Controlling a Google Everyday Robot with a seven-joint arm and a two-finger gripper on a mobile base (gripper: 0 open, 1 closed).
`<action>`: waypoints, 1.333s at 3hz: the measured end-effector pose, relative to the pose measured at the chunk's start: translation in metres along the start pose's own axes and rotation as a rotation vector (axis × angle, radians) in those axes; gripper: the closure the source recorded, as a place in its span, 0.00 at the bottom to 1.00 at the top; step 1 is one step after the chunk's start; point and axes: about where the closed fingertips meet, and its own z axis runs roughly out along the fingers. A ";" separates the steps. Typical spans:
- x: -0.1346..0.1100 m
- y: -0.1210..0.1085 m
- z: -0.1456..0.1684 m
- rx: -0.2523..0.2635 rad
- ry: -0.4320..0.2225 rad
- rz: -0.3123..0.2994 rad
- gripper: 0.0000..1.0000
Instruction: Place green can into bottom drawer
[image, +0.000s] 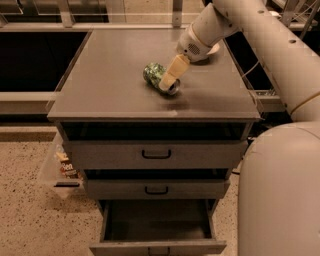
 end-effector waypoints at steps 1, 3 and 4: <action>-0.004 -0.002 0.020 -0.036 -0.006 0.014 0.00; -0.003 -0.001 0.054 -0.096 0.008 0.039 0.18; -0.003 -0.001 0.054 -0.097 0.008 0.039 0.41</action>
Offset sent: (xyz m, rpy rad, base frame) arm 0.0218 0.0299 -0.0350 0.0258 0.1043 0.0197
